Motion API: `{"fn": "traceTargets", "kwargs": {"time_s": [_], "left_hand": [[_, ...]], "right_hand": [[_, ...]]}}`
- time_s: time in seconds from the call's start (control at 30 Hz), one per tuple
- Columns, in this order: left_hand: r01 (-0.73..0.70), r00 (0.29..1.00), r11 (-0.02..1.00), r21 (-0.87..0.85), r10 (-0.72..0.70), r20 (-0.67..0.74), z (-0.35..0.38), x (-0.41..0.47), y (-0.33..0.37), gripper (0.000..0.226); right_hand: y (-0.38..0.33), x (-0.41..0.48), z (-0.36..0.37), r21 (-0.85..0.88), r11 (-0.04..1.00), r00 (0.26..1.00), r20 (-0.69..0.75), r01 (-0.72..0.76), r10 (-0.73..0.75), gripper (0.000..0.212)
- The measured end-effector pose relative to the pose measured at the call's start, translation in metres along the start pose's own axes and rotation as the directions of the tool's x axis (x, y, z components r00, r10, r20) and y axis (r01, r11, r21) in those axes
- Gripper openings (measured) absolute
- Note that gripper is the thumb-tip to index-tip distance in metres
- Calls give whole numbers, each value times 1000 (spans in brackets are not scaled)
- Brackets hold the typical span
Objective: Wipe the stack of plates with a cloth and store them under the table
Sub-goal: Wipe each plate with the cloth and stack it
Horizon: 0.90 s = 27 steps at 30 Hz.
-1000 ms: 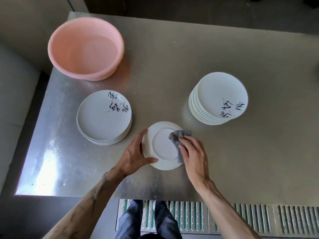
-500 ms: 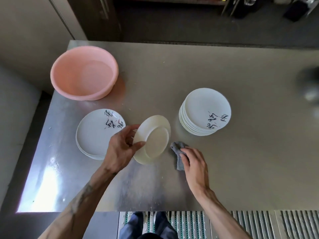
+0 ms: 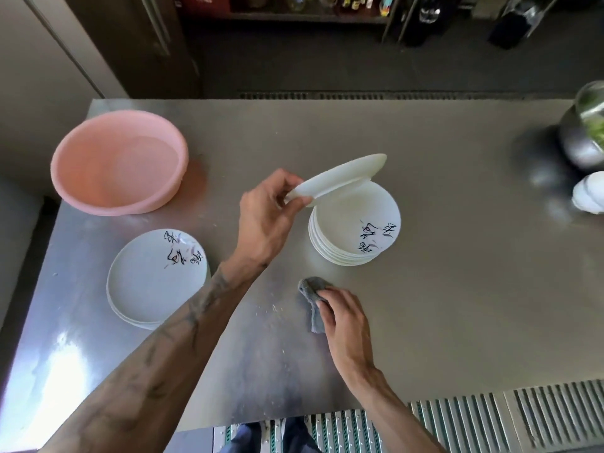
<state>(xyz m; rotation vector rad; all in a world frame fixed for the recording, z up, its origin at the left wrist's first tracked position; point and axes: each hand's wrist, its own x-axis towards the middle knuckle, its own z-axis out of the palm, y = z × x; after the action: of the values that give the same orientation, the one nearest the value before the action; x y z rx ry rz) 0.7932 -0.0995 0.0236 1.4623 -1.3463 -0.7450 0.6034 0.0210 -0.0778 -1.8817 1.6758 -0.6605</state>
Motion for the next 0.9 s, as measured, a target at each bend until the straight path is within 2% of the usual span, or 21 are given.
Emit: {"fn": "traceTargets", "kwargs": {"time_s": [0.13,0.3,0.4,0.53,0.7,0.9], "left_hand": [[-80,996,992,99,76,46,26,3,-10,16],[-119,990,975,185,103,96,44,0,-25,6],[-207,976,948,241,184,114,51,-1,-32,9],[-258,957,948,185,225,183,54,-2,-42,7],[-236,934,960,151,182,307,47,3,-59,18],[-273,904,926,259,155,398,45,12,-74,46]], "right_hand": [[3,2,-1,-6,1000,1000,18,-19,19,20],[6,2,0,-1,1000,1000,7,-27,27,19],[8,3,1,-7,1000,1000,1,-19,19,19],[10,4,3,-12,999,999,12,-32,32,20],[10,5,5,-10,1000,999,16,-30,30,20],[12,6,6,-20,1000,1000,17,-21,21,20]]}}
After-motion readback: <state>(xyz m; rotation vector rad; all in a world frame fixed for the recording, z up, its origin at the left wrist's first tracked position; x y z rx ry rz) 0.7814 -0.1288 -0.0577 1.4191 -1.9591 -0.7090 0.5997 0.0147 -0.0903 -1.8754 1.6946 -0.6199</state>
